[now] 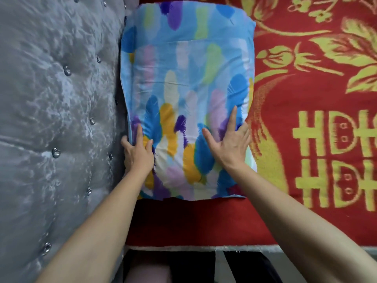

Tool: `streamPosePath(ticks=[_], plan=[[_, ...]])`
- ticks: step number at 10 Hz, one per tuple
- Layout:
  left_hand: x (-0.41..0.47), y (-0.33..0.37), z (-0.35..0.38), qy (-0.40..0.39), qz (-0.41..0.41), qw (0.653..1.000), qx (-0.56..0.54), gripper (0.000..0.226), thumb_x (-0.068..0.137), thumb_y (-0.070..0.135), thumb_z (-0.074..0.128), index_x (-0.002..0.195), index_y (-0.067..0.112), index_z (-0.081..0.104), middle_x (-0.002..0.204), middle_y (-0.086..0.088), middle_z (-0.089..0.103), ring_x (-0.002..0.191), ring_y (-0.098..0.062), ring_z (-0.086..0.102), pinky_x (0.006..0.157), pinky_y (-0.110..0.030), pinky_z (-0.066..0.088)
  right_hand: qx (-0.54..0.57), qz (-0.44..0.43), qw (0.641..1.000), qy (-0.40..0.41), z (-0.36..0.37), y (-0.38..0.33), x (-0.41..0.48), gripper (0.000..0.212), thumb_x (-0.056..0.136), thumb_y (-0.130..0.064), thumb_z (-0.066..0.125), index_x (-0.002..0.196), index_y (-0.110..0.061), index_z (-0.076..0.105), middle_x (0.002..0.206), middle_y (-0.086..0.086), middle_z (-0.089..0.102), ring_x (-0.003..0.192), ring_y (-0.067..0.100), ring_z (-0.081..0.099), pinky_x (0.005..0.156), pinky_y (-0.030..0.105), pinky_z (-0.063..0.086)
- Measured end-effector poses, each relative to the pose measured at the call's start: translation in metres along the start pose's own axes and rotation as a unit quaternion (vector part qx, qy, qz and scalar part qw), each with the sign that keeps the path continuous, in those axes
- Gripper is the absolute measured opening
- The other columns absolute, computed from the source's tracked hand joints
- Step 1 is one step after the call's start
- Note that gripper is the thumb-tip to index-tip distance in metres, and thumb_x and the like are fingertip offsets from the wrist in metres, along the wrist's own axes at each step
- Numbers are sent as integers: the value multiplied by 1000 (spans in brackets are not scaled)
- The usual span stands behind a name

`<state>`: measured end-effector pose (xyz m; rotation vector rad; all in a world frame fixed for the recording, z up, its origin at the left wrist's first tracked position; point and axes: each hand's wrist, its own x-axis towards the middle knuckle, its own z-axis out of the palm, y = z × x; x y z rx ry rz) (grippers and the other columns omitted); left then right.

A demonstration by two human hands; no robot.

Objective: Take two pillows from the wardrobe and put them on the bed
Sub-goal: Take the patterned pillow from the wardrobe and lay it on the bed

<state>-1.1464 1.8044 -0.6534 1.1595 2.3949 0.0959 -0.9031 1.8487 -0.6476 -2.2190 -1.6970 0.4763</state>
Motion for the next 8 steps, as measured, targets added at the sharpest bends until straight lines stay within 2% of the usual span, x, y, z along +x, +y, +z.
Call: streamPosePath(ticks=[1,2,3,5,6,7,8], plan=[[-13,6,17,35,36,997,64,55,103,36,37,151,46,12,163,-11,-11,149,-37,4,110,-64,28,-31,-26,990,-135,6,31,-5,108,75,-88,39,157,-30,-1,139,41,34,132,48,35,110,53,31],[-17,10,34,7,69,992,102,55,104,33,27,154,39,4,165,-2,-5,151,-28,-5,114,-68,10,-64,6,980,-189,15,51,0,105,75,-92,28,154,-37,-13,156,39,8,148,45,8,117,57,16],[0,3,35,-24,76,989,123,55,104,38,21,154,36,-2,165,-2,-2,151,-27,-1,115,-66,8,-68,15,978,-196,22,48,1,105,74,-93,23,153,-38,-16,158,37,0,149,45,1,118,58,13],[-5,2,23,-42,80,992,88,55,104,39,20,153,39,-5,165,-4,-9,151,-31,-4,116,-64,12,-40,18,979,-202,3,38,-6,102,79,-87,31,154,-35,-13,158,36,-1,149,45,2,121,51,13],[-23,5,10,-66,73,992,82,57,103,43,23,154,36,-2,165,-5,-10,150,-33,-6,116,-63,12,-21,15,974,-226,-17,39,-16,91,87,-76,39,157,-33,-2,161,30,1,150,40,6,121,45,14],[-39,1,-13,-138,86,981,110,64,101,49,27,156,27,3,164,-12,-8,150,-37,-4,120,-56,13,-16,-4,959,-285,-43,42,-23,81,93,-65,44,158,-31,8,164,20,-1,151,35,12,121,42,19],[-71,-4,-31,-198,125,961,144,64,101,48,30,156,19,13,164,-14,0,148,-40,11,119,-52,20,-58,-51,941,-331,-73,43,-37,71,95,-60,46,154,-27,25,159,17,19,142,37,33,115,42,33]])
